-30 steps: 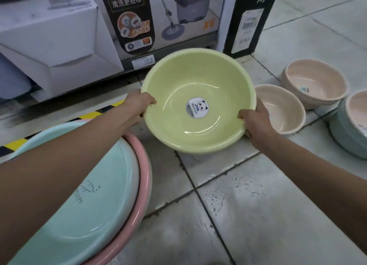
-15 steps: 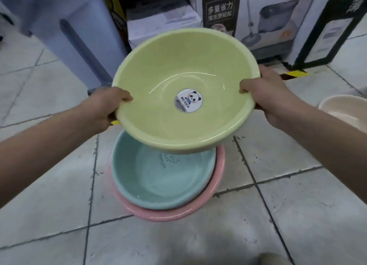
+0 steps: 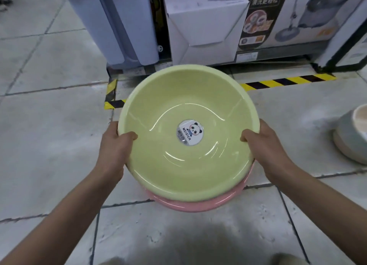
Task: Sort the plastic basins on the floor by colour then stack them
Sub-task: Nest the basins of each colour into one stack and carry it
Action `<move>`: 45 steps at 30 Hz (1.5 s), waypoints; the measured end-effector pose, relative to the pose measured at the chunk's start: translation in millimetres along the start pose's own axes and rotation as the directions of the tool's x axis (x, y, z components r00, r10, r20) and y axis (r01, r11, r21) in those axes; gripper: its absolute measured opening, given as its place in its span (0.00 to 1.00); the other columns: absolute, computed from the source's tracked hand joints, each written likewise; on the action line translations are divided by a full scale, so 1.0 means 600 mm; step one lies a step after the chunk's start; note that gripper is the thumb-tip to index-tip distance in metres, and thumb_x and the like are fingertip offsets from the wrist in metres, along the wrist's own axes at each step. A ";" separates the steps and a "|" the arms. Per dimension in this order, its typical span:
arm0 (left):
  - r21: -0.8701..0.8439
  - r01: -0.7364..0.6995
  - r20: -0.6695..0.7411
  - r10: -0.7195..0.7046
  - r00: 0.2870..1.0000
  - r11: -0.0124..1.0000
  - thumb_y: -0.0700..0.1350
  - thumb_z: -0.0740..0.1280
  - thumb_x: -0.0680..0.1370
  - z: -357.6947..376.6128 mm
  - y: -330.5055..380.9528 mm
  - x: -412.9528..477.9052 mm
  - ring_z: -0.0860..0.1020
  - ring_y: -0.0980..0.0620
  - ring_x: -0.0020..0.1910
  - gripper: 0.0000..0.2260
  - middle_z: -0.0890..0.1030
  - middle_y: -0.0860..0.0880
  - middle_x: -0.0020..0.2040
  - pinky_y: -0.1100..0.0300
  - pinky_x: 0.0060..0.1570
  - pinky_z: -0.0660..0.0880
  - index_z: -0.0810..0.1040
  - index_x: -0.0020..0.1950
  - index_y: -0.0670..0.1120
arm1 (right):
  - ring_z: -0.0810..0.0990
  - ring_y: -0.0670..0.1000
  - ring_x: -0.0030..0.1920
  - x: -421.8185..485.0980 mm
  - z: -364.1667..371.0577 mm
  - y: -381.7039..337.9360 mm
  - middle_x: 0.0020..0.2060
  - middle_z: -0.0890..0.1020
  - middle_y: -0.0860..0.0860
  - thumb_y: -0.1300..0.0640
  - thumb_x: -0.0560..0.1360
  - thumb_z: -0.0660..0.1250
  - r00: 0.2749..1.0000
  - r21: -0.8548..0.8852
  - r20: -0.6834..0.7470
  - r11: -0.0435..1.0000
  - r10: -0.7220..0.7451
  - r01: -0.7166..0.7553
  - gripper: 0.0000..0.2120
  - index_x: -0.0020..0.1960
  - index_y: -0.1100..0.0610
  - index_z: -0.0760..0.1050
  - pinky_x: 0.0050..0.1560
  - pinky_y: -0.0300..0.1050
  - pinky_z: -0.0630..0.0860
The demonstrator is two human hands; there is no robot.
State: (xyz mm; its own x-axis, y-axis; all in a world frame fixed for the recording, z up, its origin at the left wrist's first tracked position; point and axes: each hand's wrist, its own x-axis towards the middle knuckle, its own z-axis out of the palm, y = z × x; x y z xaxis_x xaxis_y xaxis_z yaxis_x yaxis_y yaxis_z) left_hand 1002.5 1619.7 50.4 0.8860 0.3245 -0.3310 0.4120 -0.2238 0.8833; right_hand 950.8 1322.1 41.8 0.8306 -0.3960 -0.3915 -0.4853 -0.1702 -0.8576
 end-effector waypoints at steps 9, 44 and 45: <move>0.109 -0.019 0.025 0.017 1.000 0.994 0.39 0.65 0.72 0.025 -0.031 0.002 0.81 0.43 0.51 0.19 0.81 0.52 0.50 0.43 0.49 0.80 0.77 0.61 0.52 | 0.79 0.50 0.45 0.007 0.008 0.044 0.44 0.81 0.44 0.60 0.73 0.64 0.999 -0.053 -0.018 0.998 0.030 -0.031 0.12 0.54 0.50 0.76 0.40 0.44 0.72; 0.148 -0.410 0.715 0.189 0.673 0.900 0.54 0.70 0.72 0.729 0.223 -0.199 0.76 0.51 0.51 0.18 0.78 0.51 0.52 0.53 0.57 0.75 0.74 0.60 0.50 | 0.75 0.49 0.63 0.106 -0.614 0.214 0.63 0.77 0.47 0.45 0.75 0.69 0.818 0.052 -0.574 0.999 0.025 0.006 0.27 0.70 0.52 0.70 0.64 0.48 0.71; 0.134 -0.368 0.722 0.164 0.673 0.920 0.55 0.70 0.72 0.762 0.216 -0.210 0.77 0.51 0.55 0.18 0.78 0.50 0.55 0.50 0.60 0.75 0.74 0.59 0.50 | 0.76 0.49 0.61 0.118 -0.633 0.232 0.62 0.77 0.47 0.46 0.75 0.68 0.820 0.063 -0.571 0.998 0.049 -0.016 0.26 0.70 0.53 0.71 0.60 0.47 0.72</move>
State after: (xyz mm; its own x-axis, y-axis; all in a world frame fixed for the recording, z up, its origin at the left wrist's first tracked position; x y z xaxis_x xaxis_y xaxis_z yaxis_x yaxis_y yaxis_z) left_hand 1041.6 1129.5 54.6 0.8168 -0.4816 -0.3176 0.0813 -0.4490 0.8898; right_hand 838.2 927.9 21.3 0.5012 -0.8480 -0.1726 -0.4799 -0.1064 -0.8708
